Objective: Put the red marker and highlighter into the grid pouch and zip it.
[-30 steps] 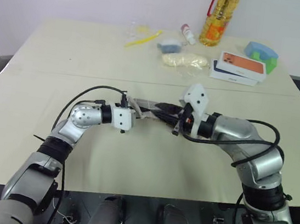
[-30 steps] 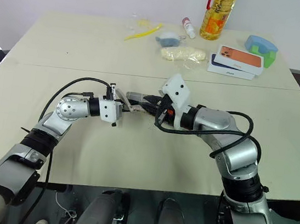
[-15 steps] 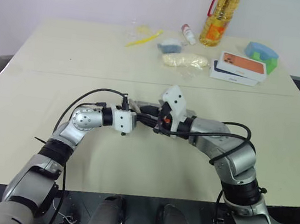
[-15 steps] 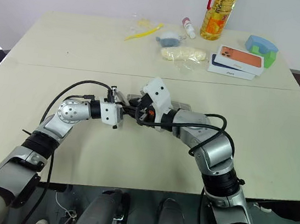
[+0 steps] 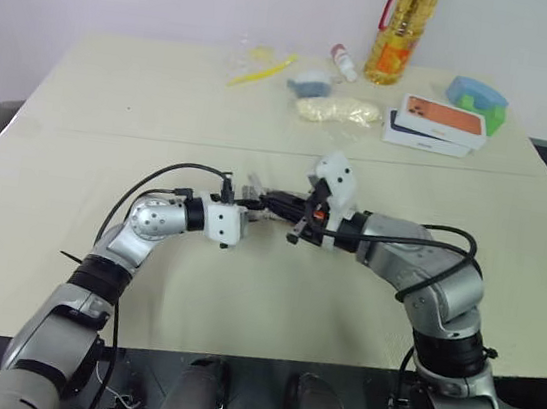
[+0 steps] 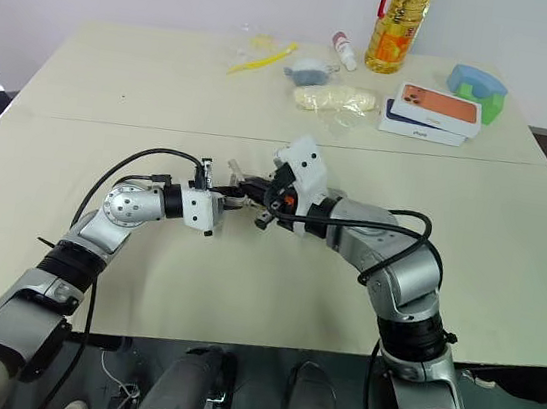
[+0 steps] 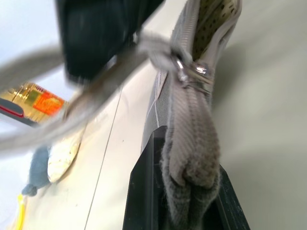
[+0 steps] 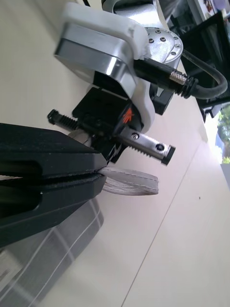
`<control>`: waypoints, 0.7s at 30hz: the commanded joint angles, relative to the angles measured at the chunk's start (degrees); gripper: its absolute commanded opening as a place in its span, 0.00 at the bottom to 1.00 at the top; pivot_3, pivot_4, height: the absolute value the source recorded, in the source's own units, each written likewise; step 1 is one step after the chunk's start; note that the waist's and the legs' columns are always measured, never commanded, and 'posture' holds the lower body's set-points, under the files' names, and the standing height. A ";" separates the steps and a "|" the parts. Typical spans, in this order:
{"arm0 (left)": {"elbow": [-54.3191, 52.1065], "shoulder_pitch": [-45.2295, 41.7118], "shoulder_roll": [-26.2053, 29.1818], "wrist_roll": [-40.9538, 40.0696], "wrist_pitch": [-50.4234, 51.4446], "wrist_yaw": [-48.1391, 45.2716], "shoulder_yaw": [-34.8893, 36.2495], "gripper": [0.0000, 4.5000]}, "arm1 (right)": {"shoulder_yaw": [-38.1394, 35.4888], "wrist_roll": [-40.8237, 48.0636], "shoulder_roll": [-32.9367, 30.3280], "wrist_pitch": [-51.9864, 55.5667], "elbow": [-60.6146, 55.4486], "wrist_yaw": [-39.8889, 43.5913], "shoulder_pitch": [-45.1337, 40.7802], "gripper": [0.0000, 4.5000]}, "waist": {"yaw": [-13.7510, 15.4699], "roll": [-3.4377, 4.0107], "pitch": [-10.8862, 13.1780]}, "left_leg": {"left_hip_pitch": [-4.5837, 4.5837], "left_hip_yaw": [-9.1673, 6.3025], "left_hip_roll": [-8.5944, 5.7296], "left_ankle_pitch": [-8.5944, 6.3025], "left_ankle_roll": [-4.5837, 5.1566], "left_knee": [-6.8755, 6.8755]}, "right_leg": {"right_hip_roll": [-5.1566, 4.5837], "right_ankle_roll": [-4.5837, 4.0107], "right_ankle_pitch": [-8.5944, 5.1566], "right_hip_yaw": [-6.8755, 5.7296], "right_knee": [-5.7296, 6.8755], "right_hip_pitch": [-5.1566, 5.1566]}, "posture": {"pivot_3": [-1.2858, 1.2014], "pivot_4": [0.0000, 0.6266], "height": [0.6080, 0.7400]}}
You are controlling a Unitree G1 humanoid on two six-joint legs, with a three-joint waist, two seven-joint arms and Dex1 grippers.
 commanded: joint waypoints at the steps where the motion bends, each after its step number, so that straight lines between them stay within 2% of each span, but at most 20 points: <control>1: -0.75 0.97 0.85 -3.35 2.44 0.67 2.65 0.00 | -6.20 4.00 -2.91 0.13 -5.27 0.91 1.37 0.02 | -0.02 0.00 0.00 | 0.00 0.00 0.00 0.00 0.01 0.00 | 0.00 0.00 0.00 0.00 -0.01 0.00 | 0.52 0.24 1.00; 9: -3.03 4.25 1.09 -11.90 12.07 -0.99 6.70 0.00 | -11.61 7.05 -8.10 -1.06 -7.47 1.47 7.26 0.02 | -0.12 0.00 0.00 | 0.01 0.00 0.03 -0.01 0.01 -0.01 | -0.01 0.00 0.00 0.00 -0.01 0.01 | 0.52 0.24 1.00; 21: -2.43 8.43 3.97 -15.96 18.36 -0.25 12.60 0.00 | -20.63 5.32 -10.95 -3.22 -2.83 -3.85 10.46 0.02 | -0.17 0.00 0.00 | 0.03 0.00 0.04 -0.01 0.01 -0.01 | -0.02 0.00 0.00 0.01 -0.01 0.01 | 0.52 0.24 1.00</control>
